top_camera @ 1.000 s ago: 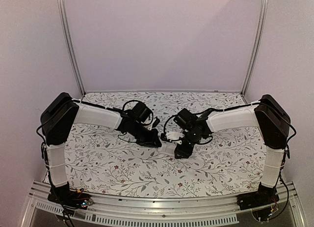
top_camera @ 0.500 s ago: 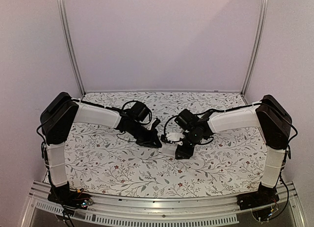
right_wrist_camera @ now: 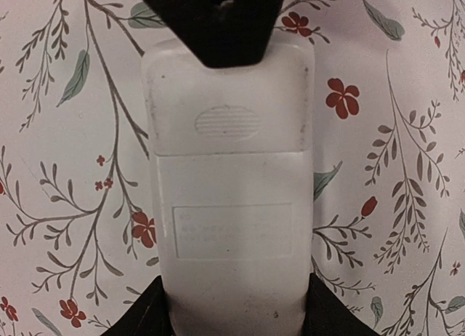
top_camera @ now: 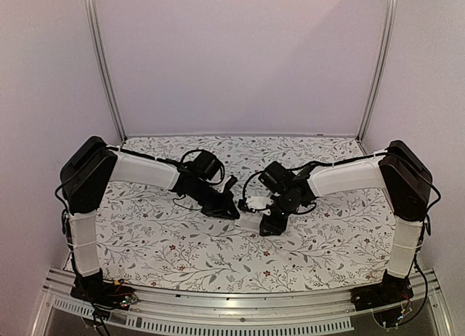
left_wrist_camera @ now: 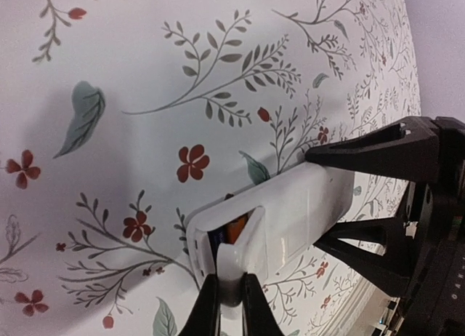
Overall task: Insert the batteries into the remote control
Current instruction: Press the battery cover on the remote control.
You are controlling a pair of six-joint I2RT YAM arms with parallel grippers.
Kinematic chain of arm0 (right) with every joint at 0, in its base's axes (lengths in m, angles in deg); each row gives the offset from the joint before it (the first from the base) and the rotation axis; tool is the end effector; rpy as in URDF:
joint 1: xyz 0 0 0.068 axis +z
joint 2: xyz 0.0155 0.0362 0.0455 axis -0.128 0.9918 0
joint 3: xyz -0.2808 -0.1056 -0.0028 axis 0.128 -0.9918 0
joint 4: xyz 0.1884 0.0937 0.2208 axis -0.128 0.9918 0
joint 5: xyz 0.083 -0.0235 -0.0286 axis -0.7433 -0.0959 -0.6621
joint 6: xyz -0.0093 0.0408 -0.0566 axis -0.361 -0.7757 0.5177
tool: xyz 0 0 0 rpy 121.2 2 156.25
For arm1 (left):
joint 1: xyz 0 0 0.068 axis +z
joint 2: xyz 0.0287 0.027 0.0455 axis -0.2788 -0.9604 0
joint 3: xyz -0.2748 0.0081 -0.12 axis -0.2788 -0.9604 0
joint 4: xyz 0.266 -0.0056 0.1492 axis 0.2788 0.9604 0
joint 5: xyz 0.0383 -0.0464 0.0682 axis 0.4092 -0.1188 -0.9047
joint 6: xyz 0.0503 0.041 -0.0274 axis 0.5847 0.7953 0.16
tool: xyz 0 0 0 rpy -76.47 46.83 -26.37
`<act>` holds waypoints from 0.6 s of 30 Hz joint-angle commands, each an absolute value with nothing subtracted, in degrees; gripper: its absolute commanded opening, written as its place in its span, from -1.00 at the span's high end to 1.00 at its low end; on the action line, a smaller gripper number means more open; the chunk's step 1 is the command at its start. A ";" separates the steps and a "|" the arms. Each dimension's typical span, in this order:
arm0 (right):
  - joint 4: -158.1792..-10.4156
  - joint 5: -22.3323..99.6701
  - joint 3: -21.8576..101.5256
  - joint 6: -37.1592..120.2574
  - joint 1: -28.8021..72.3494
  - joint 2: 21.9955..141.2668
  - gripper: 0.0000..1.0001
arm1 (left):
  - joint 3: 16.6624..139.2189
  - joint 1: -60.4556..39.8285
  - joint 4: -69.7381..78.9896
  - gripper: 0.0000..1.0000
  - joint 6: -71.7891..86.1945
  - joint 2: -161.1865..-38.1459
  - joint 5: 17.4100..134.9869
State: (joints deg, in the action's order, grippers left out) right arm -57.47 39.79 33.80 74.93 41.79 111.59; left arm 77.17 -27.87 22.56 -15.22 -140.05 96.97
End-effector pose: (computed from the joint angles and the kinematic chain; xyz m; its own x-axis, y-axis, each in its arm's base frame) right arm 0.2763 0.3296 0.1161 -0.1977 -0.9078 -0.3699 -0.9690 0.2381 -0.0666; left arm 0.3102 -0.3392 0.1077 -0.9540 0.2426 -0.1762 0.2988 0.7195 -0.6270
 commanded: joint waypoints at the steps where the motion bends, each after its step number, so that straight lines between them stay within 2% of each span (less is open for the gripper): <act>1: -60.79 41.65 32.68 73.59 42.29 113.82 0.74 | 74.13 -32.34 32.86 1.00 -13.97 -145.11 98.15; 10: -60.54 41.65 32.80 73.42 42.30 113.76 0.73 | 76.14 -33.60 37.13 0.84 -12.43 -146.29 91.76; 18: -60.52 41.41 32.83 73.24 42.27 113.92 0.74 | 77.23 -34.30 39.36 0.61 -11.78 -146.88 88.37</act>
